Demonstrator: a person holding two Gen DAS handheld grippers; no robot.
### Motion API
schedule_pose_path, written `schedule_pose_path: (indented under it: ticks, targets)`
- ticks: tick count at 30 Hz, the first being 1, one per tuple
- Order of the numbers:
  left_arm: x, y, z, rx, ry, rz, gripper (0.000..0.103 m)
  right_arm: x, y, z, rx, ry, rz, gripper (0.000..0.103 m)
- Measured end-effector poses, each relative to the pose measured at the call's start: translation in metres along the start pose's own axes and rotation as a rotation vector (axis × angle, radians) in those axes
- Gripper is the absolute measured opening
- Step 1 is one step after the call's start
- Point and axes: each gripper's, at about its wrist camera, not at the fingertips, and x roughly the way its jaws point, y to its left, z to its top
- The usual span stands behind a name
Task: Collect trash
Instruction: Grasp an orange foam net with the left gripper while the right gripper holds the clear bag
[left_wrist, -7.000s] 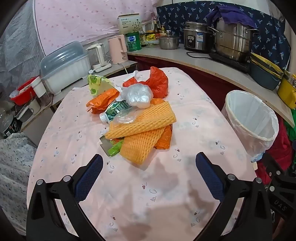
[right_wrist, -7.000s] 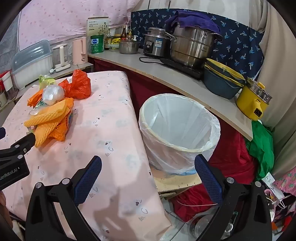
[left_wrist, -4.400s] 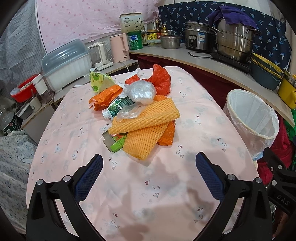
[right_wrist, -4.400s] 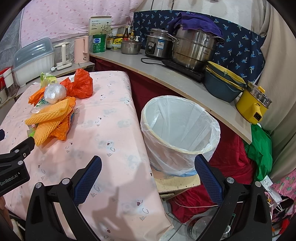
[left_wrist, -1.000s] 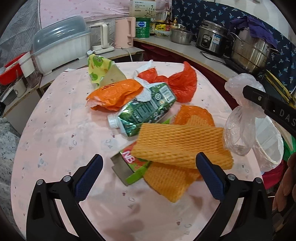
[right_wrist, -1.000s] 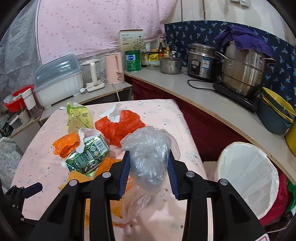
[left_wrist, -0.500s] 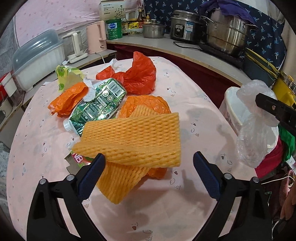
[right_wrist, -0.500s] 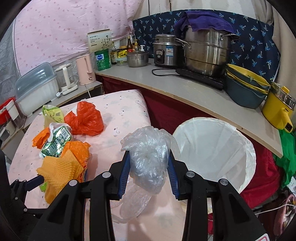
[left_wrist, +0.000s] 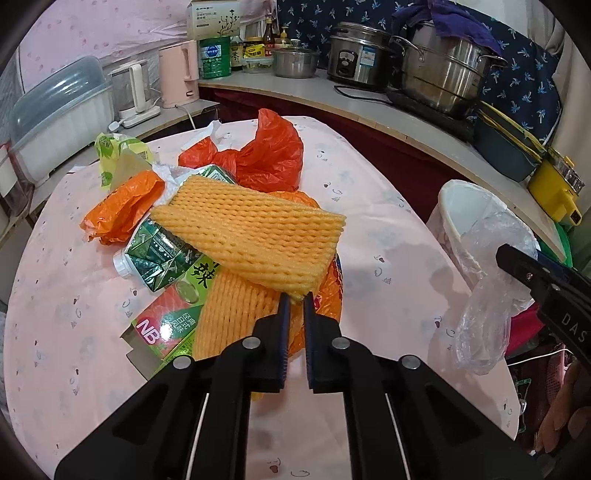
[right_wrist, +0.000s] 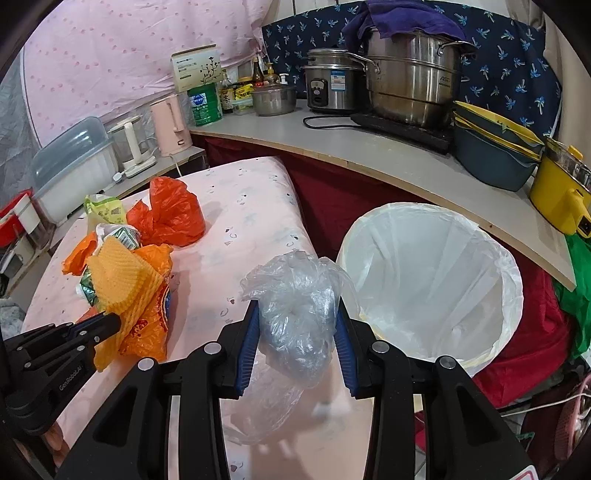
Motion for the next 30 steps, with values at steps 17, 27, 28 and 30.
schedule_pose_path:
  ticks: [17,27,28,30]
  targets:
    - [-0.021,0.015,0.000,-0.081,0.000,-0.037,0.052,-0.009,-0.004,-0.001,0.017,-0.013,0.022,0.036]
    - [0.007,0.035,-0.005,-0.219,0.085,-0.056,0.057,-0.003,-0.008,-0.001,0.028,-0.005,0.027,0.037]
    - [0.009,0.036,-0.004,-0.222,0.086,-0.060,0.052,-0.002,-0.008,-0.001,0.028,-0.003,0.027,0.037]
    - [0.010,0.036,-0.002,-0.223,0.083,-0.067,0.045,0.001,-0.010,-0.002,0.030,0.001,0.030,0.037]
